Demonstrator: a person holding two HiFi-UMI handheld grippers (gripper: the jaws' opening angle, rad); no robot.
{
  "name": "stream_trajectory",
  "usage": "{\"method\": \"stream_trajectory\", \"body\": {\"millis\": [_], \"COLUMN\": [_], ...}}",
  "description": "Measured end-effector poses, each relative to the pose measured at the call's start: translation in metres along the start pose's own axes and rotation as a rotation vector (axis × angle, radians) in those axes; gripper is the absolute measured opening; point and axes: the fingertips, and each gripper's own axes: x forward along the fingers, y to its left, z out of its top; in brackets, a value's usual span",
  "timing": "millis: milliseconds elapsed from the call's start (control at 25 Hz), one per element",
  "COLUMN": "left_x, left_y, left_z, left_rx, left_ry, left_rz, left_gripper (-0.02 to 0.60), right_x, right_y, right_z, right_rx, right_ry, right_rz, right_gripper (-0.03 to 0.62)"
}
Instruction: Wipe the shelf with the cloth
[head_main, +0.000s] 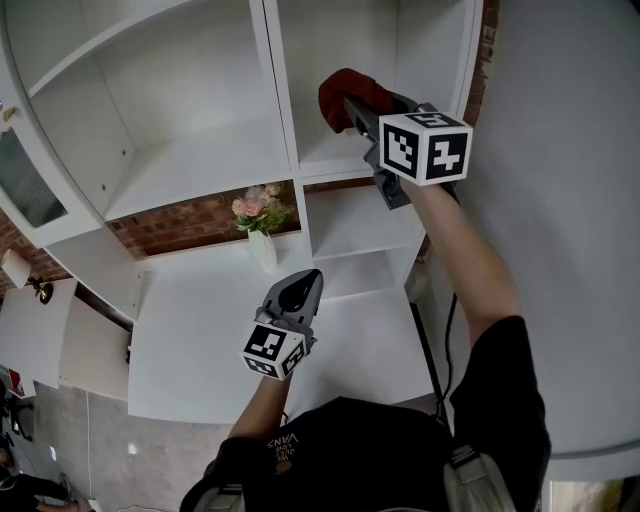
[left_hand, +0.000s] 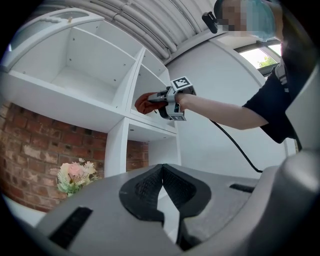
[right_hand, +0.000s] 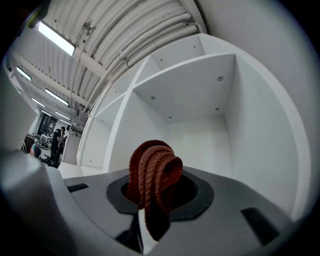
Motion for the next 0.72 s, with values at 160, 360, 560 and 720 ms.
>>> {"method": "stream_trajectory", "body": {"millis": [160,360,560,720], "left_x": [0.002,0.002,0.001,-0.003], "left_y": [0.006,0.014,0.020,0.028], "left_z": [-0.002,-0.003,-0.004,-0.006], "left_rx": [-0.011,-0.009,-0.024,-0.032], "left_ry": [-0.009,-0.025,-0.038,-0.041], "left_rz": [-0.011,-0.014,-0.005,0.020], "left_gripper": [0.008,0.008,0.008,0.008], "right_x": [0.036,0.074,0.100,0.114], "right_y": [-0.007,-0.009,-0.001,0.007], "right_z": [0.000,-0.013,-0.025,-0.035], "right_rx": [-0.021,0.017,0.019,0.071], "right_ry": [0.065,0.145,0.216,0.263], "right_rz": [-0.042,-0.071,-0.062,-0.030], "right_gripper": [0.101,0.101,0.101,0.101]}}
